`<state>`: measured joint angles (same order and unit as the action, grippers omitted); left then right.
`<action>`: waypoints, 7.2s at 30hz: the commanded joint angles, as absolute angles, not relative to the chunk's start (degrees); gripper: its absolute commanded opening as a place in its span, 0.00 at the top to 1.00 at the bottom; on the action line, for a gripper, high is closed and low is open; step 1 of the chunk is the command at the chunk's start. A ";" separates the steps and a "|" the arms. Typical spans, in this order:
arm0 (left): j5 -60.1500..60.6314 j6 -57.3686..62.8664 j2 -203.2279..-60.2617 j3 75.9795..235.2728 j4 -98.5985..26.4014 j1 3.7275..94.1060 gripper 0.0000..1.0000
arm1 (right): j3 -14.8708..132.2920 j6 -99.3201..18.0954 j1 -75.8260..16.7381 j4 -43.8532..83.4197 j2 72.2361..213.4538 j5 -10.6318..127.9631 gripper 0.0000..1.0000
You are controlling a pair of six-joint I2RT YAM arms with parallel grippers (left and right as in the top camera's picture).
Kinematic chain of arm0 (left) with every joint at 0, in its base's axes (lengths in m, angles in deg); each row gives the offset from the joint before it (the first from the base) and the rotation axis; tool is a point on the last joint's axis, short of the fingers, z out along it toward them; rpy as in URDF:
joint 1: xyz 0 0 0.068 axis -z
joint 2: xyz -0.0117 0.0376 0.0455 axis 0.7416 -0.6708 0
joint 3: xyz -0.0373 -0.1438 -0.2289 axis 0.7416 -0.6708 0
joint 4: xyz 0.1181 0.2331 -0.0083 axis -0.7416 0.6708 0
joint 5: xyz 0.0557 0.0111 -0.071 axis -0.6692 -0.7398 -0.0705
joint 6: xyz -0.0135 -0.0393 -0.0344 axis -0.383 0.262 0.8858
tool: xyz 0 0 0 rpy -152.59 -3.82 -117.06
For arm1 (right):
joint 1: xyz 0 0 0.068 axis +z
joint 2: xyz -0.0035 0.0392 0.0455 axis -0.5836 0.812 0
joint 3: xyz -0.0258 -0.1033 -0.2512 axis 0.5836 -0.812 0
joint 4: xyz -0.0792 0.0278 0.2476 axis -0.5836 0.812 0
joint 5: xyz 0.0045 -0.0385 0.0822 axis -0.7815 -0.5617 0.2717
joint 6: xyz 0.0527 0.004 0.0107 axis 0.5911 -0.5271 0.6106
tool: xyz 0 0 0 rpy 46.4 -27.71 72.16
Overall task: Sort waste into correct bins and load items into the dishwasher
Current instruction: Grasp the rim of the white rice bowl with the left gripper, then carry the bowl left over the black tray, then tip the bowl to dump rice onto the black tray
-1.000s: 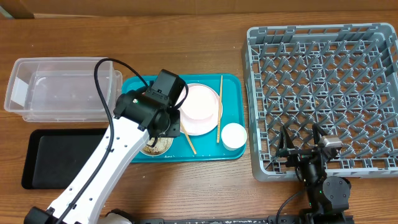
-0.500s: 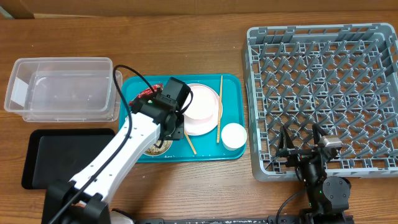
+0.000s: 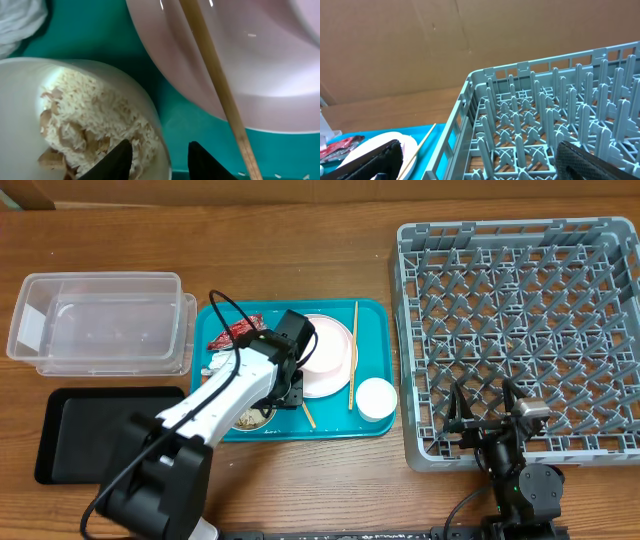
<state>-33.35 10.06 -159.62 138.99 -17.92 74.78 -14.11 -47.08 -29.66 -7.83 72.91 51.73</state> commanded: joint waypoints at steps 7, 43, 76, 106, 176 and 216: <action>-33.44 9.16 -163.49 138.75 -18.93 74.85 0.82 | -14.72 -47.50 -29.45 -8.18 72.24 51.57 0.00; -36.57 5.93 -163.43 143.95 -15.48 74.81 0.93 | -14.72 -47.50 -29.45 -8.18 72.24 51.57 0.00; -26.10 -2.29 -137.64 152.52 2.95 56.69 0.96 | -14.72 -47.50 -29.45 -8.18 72.24 51.57 0.00; 39.04 -32.23 -135.45 126.75 -7.30 -18.50 0.96 | -14.72 -47.50 -29.45 -8.18 72.24 51.57 0.00; 59.04 -49.11 -135.52 120.00 -7.28 -21.50 0.96 | -14.72 -47.50 -29.45 -8.18 72.24 51.57 0.00; 33.90 -20.58 -135.78 120.11 -21.01 -10.81 0.96 | -14.72 -47.50 -29.45 -8.18 72.24 51.57 0.00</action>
<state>44.39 -27.91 -136.37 120.11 -19.89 -14.17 -14.11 -47.08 -29.66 -7.85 72.91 51.70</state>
